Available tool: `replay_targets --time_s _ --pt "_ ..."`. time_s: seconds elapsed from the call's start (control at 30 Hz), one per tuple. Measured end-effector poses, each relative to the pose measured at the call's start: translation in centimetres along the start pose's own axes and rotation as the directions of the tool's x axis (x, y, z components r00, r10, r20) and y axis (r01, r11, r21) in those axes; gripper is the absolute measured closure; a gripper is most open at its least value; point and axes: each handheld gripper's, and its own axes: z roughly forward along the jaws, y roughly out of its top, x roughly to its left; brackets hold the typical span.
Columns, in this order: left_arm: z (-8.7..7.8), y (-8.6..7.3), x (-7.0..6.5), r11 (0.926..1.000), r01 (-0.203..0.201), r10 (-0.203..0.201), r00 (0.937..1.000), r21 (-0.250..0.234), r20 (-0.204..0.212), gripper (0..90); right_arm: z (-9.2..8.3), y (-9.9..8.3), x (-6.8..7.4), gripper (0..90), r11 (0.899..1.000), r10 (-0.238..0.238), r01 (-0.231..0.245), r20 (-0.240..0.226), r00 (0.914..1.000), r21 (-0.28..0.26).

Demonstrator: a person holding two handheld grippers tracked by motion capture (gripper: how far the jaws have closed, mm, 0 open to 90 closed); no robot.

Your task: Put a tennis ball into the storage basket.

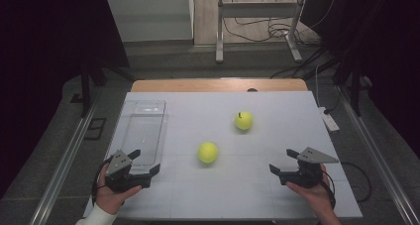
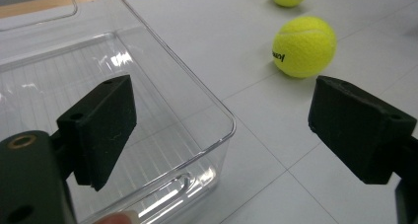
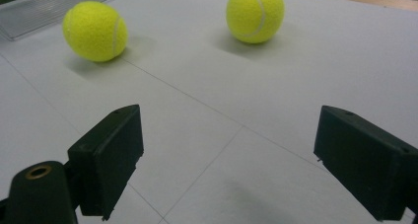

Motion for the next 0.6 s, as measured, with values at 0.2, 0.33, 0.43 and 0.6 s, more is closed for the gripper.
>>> replay_targets --time_s 0.2,0.33,0.43,0.6 --pt "0.0 0.2 -0.5 0.9999 0.004 -0.004 1.0000 0.015 0.002 12.5 0.1 0.0 0.0 12.3 1.000 0.003 -0.003 -0.008 1.0000 0.004" --pt "0.1 0.3 -0.5 0.9997 0.010 -0.010 0.9999 0.021 0.002 12.6 0.1 0.0 0.0 12.3 1.000 0.000 0.000 -0.013 0.9999 0.004" --pt "0.4 0.6 -0.5 0.9993 0.022 -0.022 0.9997 0.032 0.006 12.6 0.0 0.1 0.0 12.3 1.000 -0.005 0.005 -0.013 0.9999 -0.002" --pt "0.5 1.2 -0.8 0.9989 0.025 -0.026 0.9997 0.038 0.005 12.5 -0.1 0.1 -0.1 12.3 1.000 -0.006 0.006 -0.018 0.9998 -0.011"
